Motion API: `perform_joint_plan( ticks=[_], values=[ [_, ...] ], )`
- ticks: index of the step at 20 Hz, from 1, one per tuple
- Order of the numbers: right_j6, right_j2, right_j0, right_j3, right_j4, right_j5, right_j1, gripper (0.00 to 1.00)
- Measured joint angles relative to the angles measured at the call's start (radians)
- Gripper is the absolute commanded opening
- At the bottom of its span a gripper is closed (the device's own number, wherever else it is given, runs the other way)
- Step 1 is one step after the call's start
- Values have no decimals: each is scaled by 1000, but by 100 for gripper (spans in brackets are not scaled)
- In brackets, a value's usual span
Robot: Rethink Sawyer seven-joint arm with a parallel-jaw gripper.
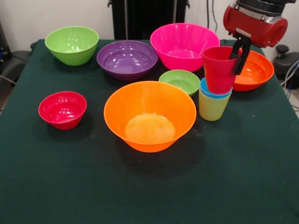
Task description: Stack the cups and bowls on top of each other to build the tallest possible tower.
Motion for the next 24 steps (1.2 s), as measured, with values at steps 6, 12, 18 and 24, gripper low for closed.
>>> perform_joint_plan(
  ticks=[6, 12, 18, 24],
  values=[
    [0, 0, 0, 0, 0, -21, 0, 0],
    [0, 0, 0, 2, 0, -22, 0, 0],
    [0, 0, 0, 15, 0, -22, 0, 0],
    [0, 0, 0, 38, 0, -22, 0, 0]
  ],
)
